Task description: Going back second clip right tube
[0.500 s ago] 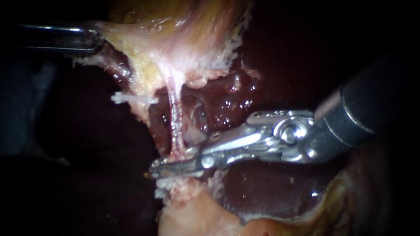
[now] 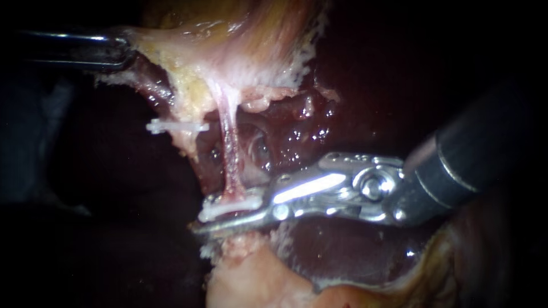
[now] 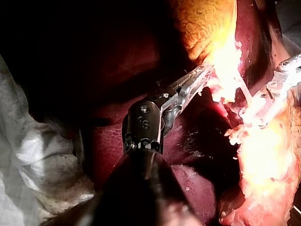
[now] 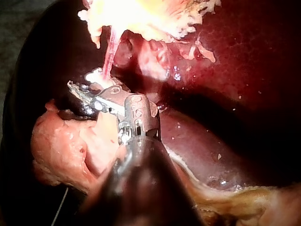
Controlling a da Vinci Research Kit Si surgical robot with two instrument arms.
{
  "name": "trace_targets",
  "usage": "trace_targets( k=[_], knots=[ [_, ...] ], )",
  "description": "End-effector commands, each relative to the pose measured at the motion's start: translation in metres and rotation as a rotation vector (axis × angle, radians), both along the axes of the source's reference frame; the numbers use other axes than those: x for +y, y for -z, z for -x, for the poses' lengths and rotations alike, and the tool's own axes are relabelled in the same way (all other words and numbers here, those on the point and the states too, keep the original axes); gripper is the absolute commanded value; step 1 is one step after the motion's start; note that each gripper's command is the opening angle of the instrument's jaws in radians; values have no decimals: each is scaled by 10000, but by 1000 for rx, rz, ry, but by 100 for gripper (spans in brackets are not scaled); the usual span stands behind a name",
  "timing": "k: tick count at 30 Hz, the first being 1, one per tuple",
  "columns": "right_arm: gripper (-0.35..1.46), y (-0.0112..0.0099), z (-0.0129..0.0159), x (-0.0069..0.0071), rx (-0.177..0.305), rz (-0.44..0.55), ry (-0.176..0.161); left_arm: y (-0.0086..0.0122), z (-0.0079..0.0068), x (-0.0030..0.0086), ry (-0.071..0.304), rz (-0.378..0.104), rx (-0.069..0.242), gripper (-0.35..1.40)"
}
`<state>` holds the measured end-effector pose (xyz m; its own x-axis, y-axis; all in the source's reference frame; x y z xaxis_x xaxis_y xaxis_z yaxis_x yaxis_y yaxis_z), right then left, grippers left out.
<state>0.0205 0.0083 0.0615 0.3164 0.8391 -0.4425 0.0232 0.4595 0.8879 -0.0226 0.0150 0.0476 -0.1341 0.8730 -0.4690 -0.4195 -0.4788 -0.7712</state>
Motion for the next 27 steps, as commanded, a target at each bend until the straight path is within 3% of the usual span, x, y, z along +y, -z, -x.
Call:
trace_targets(
  k=[1, 7, 12, 19, 27],
  knots=[
    [46, -7, 2, -1, -3, 39, 0, 0, 0, 0, 0, 0, 0, -35],
    [49, -36, 6, 1, -69, 228, 18, 0, 0, -1, 0, 1, 0, -35],
    [49, -43, 16, 6, -73, 281, 21, -1, 0, 0, 0, 1, 0, -35],
    [50, -33, 39, 6, -63, 359, 23, -1, 0, -1, -1, 1, 0, -35],
    [50, 0, 111, 18, -41, 538, 39, -1, -1, -1, -1, 1, 0, -35]
  ],
)
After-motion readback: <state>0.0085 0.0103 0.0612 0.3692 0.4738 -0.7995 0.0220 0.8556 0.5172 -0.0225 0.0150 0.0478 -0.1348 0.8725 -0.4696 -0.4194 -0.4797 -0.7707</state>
